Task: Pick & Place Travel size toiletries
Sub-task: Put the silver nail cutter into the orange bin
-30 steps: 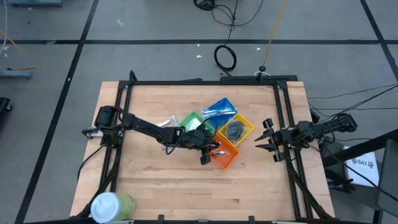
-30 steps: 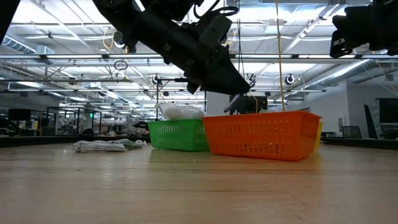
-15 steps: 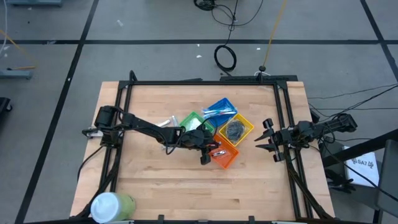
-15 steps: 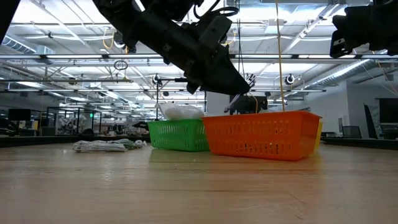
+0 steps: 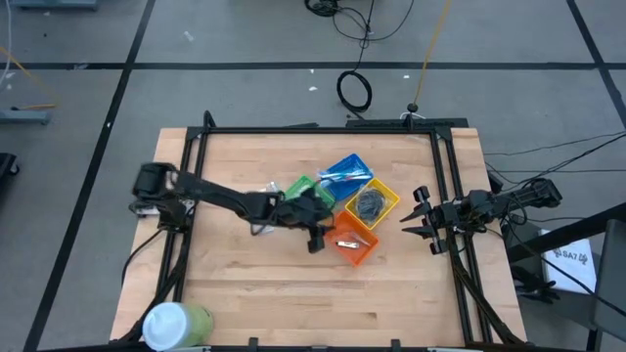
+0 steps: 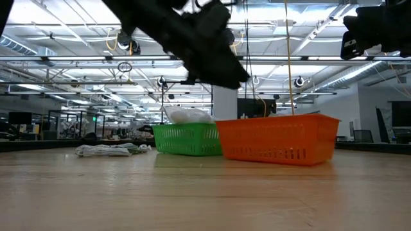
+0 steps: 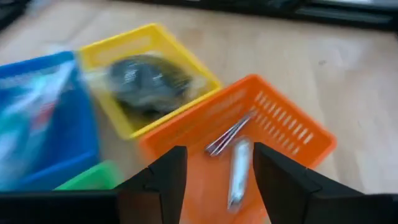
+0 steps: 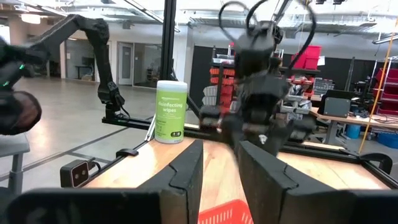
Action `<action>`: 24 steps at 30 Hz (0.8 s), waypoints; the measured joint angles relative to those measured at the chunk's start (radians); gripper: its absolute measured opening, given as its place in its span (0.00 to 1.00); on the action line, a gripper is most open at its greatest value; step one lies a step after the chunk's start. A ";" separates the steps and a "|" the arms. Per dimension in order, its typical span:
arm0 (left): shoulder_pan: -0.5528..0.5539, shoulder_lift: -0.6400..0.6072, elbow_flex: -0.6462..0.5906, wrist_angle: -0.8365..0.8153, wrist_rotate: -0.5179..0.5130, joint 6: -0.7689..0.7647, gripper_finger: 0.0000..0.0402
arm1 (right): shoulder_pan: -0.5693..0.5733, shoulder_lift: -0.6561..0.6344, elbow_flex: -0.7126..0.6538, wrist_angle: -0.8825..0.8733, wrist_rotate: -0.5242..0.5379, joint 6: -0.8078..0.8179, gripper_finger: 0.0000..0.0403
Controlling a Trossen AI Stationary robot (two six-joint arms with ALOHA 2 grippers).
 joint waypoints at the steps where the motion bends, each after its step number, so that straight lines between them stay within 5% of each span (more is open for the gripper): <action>1: 0.004 -0.030 0.005 -0.060 -0.015 -0.001 0.45 | 0.000 0.000 0.000 0.000 0.000 0.000 0.23; 8: 0.017 -0.278 0.016 -0.461 -0.199 -0.117 0.46 | 0.000 0.000 0.000 -0.002 0.000 0.000 0.23; 13: 0.028 -0.376 -0.018 -0.786 -0.403 -0.363 0.46 | 0.000 0.000 0.000 -0.001 0.000 0.000 0.23; 18: 0.114 -0.387 -0.093 -0.960 -0.391 -0.591 0.46 | 0.000 0.000 0.000 0.001 0.000 0.000 0.23; 24: 0.248 -0.377 -0.257 -0.791 -0.194 -0.568 0.46 | 0.000 0.000 0.000 0.001 0.000 0.000 0.23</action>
